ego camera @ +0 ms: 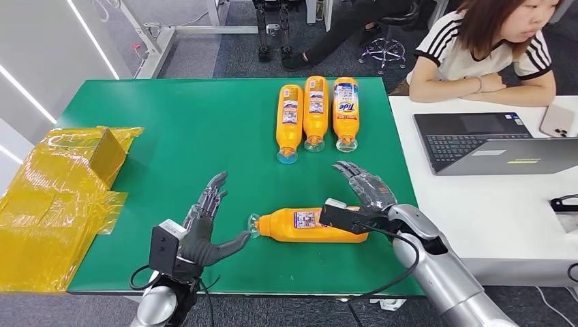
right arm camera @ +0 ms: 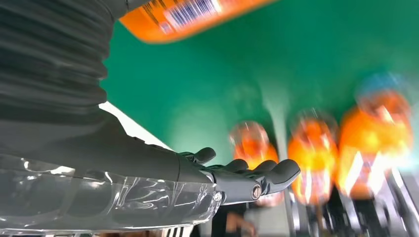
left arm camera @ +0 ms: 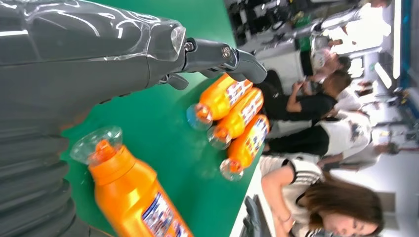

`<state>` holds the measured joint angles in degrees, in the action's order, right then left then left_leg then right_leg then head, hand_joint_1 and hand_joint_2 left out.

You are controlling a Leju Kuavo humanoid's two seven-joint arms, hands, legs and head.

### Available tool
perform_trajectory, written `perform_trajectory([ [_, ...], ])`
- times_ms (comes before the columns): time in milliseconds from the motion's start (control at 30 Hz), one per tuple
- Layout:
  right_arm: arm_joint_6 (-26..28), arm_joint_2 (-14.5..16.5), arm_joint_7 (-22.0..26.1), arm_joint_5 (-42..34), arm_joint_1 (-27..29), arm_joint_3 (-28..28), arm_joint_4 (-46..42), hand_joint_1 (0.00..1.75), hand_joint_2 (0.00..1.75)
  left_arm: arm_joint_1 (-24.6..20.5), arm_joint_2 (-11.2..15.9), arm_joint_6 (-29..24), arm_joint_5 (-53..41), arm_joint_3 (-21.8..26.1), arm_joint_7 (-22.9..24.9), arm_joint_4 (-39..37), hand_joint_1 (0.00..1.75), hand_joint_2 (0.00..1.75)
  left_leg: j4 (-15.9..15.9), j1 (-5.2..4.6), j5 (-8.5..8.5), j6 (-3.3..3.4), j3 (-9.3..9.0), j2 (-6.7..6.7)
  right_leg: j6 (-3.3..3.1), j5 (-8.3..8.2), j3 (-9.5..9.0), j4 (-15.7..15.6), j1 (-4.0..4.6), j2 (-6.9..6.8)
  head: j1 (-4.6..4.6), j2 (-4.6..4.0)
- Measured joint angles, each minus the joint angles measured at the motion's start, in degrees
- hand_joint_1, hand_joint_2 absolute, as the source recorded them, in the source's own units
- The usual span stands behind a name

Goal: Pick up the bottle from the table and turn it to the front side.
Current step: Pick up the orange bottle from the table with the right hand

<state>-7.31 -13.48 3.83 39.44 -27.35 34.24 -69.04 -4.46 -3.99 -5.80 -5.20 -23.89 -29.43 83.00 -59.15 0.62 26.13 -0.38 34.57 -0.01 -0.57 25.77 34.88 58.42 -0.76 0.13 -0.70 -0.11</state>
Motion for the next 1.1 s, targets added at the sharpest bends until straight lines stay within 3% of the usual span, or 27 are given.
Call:
perform_trajectory([
  [133, -6.21, -2.18, -1.69, -1.39, -3.73, 2.86, 2.27, 0.0, 1.75, -0.32, -0.01, 2.17, 1.02, 0.0, 1.21, -0.63, 0.0, 1.75, 0.0, 0.01, -0.01, 0.0, -0.05, 0.0, 0.0, 0.0, -0.04, 0.0, 0.01, -0.01, 0.0, 0.0],
  [267, -8.27, -3.68, -1.93, -2.18, -5.85, 4.94, 3.45, 0.0, 1.75, -0.56, -0.01, 3.53, 1.62, 0.0, 1.9, -0.93, 0.0, 1.75, 0.0, 0.0, -0.01, 0.01, -0.18, 0.0, 0.01, 0.0, -0.22, -0.01, 0.01, -0.03, 0.01, 0.0],
  [467, -5.35, -3.79, 0.09, -3.37, -6.53, 6.35, 5.14, 0.0, 1.75, -0.81, 0.01, 4.49, 1.46, 0.0, 2.07, -1.27, 0.0, 1.75, -0.01, 0.0, -0.01, 0.02, -0.27, 0.0, 0.05, -0.03, -0.35, -0.03, 0.01, -0.03, 0.01, 0.0],
  [733, -5.46, -2.54, 3.44, -8.28, -7.27, 7.5, 7.62, 0.0, 1.75, -2.02, -0.2, 8.52, 3.12, 0.0, 3.17, -2.24, 0.0, 1.75, -0.02, 0.01, -0.03, 0.03, -0.32, 0.0, 0.05, -0.05, -0.37, -0.01, 0.01, -0.03, 0.01, 0.0],
  [1100, 3.86, 0.6, 11.47, -17.69, -5.93, 4.27, 8.76, 0.0, 1.75, -2.32, -0.38, 7.51, 3.66, 0.0, 1.89, -3.62, 0.0, 1.75, -0.01, 0.0, -0.03, 0.03, -0.23, 0.0, 0.04, -0.04, -0.28, 0.0, 0.01, -0.02, 0.0, 0.0],
])
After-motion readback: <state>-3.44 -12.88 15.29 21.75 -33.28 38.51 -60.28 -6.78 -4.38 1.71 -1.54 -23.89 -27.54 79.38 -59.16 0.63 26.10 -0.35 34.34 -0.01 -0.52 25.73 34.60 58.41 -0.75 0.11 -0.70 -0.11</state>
